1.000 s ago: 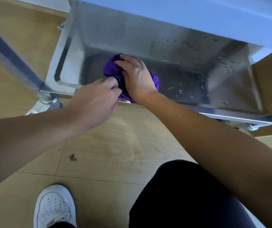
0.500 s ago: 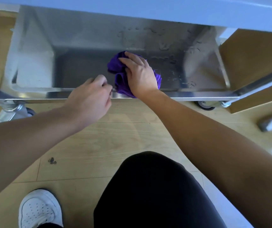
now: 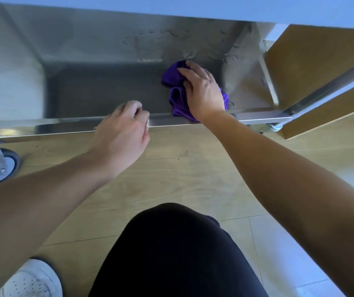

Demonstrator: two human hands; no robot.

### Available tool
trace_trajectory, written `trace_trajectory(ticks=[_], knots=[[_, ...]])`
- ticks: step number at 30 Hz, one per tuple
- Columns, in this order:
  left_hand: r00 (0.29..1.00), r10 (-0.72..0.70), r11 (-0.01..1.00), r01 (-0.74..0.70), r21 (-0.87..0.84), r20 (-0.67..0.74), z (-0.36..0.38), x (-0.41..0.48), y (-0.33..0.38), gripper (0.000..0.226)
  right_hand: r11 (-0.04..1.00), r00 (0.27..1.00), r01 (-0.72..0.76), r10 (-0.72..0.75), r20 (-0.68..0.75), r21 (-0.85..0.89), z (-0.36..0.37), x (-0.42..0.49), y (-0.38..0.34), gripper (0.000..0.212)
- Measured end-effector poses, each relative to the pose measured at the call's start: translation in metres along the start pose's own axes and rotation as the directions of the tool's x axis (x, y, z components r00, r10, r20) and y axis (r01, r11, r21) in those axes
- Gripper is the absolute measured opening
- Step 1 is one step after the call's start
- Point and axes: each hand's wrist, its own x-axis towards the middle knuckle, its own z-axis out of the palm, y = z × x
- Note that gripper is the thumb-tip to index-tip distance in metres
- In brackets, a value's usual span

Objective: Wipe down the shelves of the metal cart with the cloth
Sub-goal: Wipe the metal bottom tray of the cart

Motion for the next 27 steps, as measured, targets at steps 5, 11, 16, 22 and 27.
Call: trace_trajectory(ticks=[5, 11, 16, 22, 27], knots=[[0.997, 0.079, 0.997, -0.079, -0.015, -0.015, 0.01, 0.013, 0.024, 0.02, 0.999, 0.998, -0.039, 0.04, -0.04, 0.006, -0.015, 0.001, 0.039, 0.038], [0.997, 0.066, 0.997, -0.067, -0.046, -0.03, 0.021, 0.021, 0.047, 0.03, 0.97, 0.965, -0.239, 0.234, -0.12, -0.032, -0.042, -0.002, 0.092, 0.041], [0.994, 0.063, 0.995, -0.07, -0.069, -0.094, 0.024, 0.02, 0.045, 0.026, 0.994, 0.988, -0.109, 0.105, -0.111, -0.032, -0.017, -0.007, 0.034, 0.04], [0.993, 0.055, 0.994, -0.064, -0.086, -0.102, 0.018, 0.019, 0.045, 0.022, 0.999, 0.998, 0.04, -0.04, -0.039, 0.015, -0.013, 0.0, 0.036, 0.037], [0.996, 0.027, 0.992, -0.036, -0.119, -0.081, 0.024, 0.019, 0.049, 0.029, 0.966, 0.957, -0.254, 0.245, -0.154, -0.039, -0.053, -0.006, 0.109, 0.037]])
